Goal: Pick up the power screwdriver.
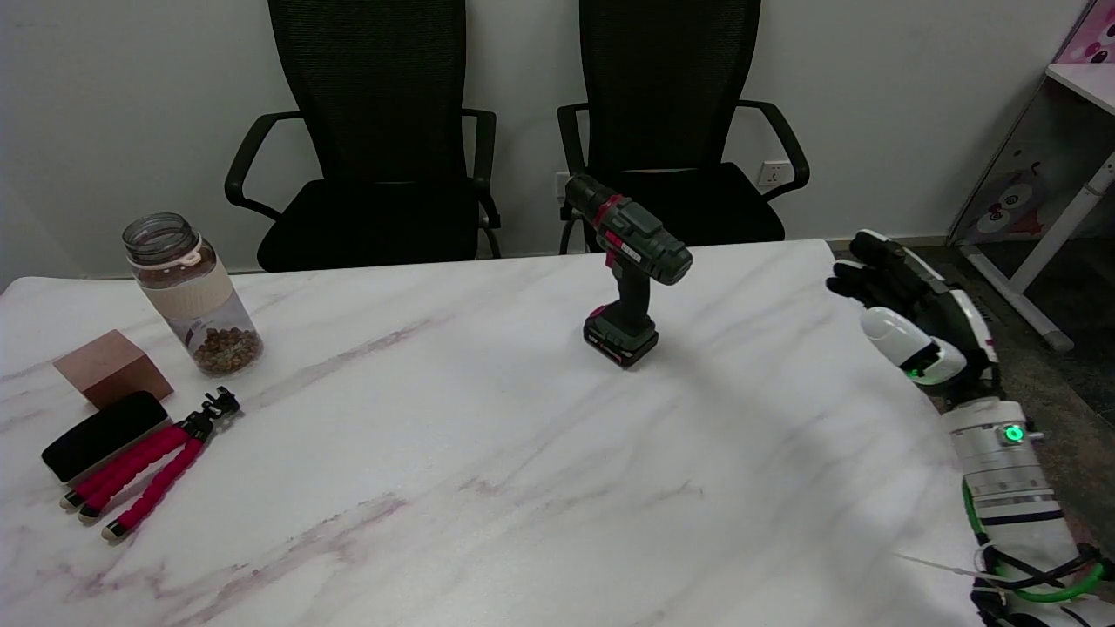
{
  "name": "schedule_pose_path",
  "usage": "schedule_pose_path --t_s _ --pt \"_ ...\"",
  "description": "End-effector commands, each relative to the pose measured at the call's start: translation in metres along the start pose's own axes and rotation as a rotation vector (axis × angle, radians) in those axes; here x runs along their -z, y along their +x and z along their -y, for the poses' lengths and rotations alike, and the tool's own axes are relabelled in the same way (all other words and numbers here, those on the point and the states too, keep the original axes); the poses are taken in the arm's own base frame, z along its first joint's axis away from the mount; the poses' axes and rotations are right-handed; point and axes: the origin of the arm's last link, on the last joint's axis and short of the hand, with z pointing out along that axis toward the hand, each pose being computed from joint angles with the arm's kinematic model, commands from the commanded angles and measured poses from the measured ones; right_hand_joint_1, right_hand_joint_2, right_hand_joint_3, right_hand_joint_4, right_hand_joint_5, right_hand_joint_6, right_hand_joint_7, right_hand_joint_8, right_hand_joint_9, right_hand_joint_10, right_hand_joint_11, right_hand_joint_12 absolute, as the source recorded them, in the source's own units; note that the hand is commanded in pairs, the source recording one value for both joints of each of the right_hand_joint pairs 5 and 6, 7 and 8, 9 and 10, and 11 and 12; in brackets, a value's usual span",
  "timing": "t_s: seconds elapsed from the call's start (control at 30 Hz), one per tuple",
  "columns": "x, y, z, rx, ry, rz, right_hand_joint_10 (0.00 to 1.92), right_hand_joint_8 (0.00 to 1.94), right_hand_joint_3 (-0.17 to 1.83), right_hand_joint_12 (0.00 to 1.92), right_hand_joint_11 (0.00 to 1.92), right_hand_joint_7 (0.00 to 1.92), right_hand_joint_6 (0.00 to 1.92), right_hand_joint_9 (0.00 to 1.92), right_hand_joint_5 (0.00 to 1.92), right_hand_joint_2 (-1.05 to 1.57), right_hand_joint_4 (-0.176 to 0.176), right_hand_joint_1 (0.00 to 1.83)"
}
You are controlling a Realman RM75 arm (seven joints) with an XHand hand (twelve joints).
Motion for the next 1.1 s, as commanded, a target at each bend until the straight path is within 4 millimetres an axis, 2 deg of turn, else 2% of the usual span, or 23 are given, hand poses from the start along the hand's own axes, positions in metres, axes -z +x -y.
schedule_pose_path --t_s 0.03,0.2,0.3,0.47,0.63,0.8,1.1 --pt "-0.012 -0.061 -0.02 -0.082 -0.053 0.123 0.52 0.24 0.78 0.57 0.57 0.24 0.24 0.52 0.24 0.14 -0.098 0.84" --pt "-0.027 -0.072 -0.013 0.008 -0.105 0.215 0.43 0.19 0.65 0.17 0.17 0.19 0.19 0.43 0.19 0.28 -0.151 0.86" --pt "-0.033 -0.08 -0.011 0.06 -0.149 0.273 0.39 0.17 0.64 0.1 0.1 0.17 0.17 0.39 0.17 0.29 -0.171 0.86" --pt "-0.035 -0.081 -0.013 0.08 -0.176 0.287 0.35 0.13 0.67 0.07 0.07 0.13 0.13 0.35 0.13 0.29 -0.176 0.86" --pt "-0.037 -0.082 -0.016 0.091 -0.186 0.285 0.32 0.11 0.77 0.07 0.07 0.11 0.11 0.32 0.11 0.16 -0.168 0.85" --pt "-0.04 -0.085 -0.021 0.143 -0.218 0.306 0.31 0.09 0.73 0.08 0.08 0.09 0.09 0.31 0.09 0.16 -0.165 0.84" --pt "-0.05 -0.094 -0.03 0.121 -0.234 0.289 0.29 0.07 0.74 0.14 0.14 0.07 0.07 0.29 0.07 0.08 -0.163 0.84"
